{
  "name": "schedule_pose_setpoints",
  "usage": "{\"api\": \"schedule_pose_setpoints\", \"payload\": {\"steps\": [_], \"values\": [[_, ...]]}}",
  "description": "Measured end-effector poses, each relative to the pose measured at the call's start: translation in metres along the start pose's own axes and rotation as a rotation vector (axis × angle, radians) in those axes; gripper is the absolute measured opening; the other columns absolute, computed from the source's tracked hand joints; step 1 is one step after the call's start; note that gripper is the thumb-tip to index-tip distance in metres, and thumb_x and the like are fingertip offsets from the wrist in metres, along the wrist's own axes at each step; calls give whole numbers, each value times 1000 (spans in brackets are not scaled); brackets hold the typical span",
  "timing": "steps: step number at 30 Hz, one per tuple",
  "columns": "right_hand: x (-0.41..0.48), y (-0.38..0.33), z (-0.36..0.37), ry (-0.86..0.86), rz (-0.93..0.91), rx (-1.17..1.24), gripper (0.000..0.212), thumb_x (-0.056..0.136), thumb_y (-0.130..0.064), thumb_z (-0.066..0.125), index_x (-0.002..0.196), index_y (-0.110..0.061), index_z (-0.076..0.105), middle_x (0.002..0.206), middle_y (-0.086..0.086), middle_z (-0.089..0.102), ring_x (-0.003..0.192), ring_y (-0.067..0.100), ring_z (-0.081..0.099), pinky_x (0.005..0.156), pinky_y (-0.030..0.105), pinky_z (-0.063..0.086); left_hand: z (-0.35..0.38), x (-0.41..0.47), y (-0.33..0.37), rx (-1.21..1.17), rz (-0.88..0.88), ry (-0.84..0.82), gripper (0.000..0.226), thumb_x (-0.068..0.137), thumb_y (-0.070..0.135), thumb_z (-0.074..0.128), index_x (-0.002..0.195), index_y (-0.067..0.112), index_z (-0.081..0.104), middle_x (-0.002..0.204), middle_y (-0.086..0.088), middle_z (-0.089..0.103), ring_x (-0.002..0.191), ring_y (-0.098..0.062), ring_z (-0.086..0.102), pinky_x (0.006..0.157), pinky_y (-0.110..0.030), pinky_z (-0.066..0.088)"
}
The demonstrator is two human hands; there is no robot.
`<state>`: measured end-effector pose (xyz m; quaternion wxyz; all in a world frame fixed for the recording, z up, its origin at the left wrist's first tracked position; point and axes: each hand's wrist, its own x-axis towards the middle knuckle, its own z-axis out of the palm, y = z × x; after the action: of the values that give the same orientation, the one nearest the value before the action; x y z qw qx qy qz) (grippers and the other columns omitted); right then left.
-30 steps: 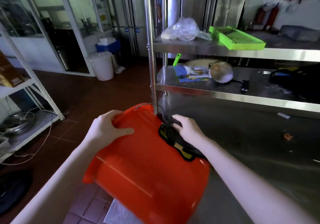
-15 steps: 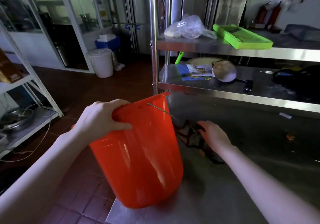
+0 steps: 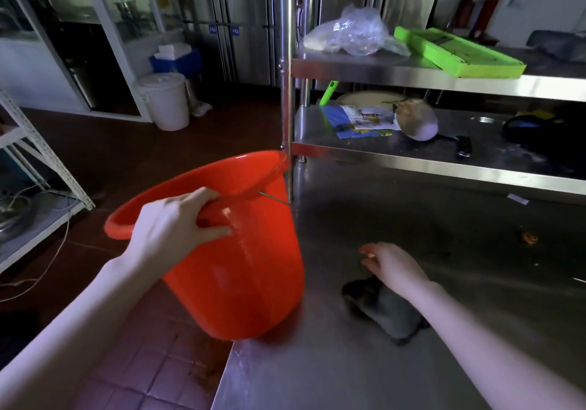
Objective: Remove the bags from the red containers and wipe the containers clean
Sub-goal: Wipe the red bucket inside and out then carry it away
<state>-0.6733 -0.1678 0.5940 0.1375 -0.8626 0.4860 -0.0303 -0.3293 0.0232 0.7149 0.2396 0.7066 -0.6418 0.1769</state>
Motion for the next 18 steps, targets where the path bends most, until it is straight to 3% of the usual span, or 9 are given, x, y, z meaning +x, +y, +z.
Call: {"api": "schedule_pose_setpoints", "payload": {"steps": [4, 7, 10, 12, 15, 16, 18], "values": [[20, -57, -12, 191, -90, 111, 28, 94, -35, 57, 121, -28, 63, 107, -4, 66, 100, 18, 63, 79, 32, 51, 20, -5, -12, 9, 86, 43, 52, 68, 64, 61, 103, 26, 60, 81, 11, 70, 61, -16, 67, 46, -25, 47], [30, -107, -26, 315, -88, 363, 26, 95, -38, 56, 117, -29, 64, 105, -4, 69, 91, 16, 65, 78, 31, 53, 30, -12, -25, -5, 142, 68, 50, 74, 61, 57, 101, 19, 65, 82, 8, 71, 62, -19, 68, 49, -25, 47], [36, -156, -40, 249, 105, 774, 19, 93, -54, 49, 93, -42, 63, 92, -3, 69, 71, 12, 68, 55, 36, 59, 38, -20, -32, -21, 246, 85, 46, 81, 54, 57, 98, 13, 66, 82, 3, 70, 71, -20, 68, 59, -28, 52], [40, -179, -43, 148, 225, 892, 32, 85, -69, 46, 85, -41, 60, 89, 0, 67, 67, 17, 69, 44, 34, 57, 42, -26, -32, -10, 320, 89, 41, 84, 49, 58, 98, 12, 66, 82, 2, 68, 71, -21, 66, 60, -30, 52], [44, -195, -39, 26, 297, 738, 59, 73, -78, 48, 107, -31, 53, 102, 0, 62, 86, 28, 68, 65, 44, 61, 49, -34, -29, 22, 402, 88, 35, 88, 44, 58, 100, 11, 64, 82, 3, 68, 70, -20, 63, 59, -30, 47], [44, -196, -37, 11, 321, 717, 59, 72, -75, 51, 110, -30, 50, 104, 0, 62, 89, 29, 67, 71, 46, 60, 52, -38, -28, 30, 408, 86, 34, 89, 43, 58, 101, 12, 62, 82, 3, 67, 70, -20, 62, 59, -31, 46], [45, -195, -36, -36, 369, 782, 49, 73, -64, 56, 108, -30, 46, 103, 2, 62, 86, 30, 67, 67, 46, 61, 55, -43, -26, 47, 405, 82, 31, 89, 41, 61, 103, 13, 59, 81, 3, 66, 70, -20, 61, 58, -31, 46]]}}
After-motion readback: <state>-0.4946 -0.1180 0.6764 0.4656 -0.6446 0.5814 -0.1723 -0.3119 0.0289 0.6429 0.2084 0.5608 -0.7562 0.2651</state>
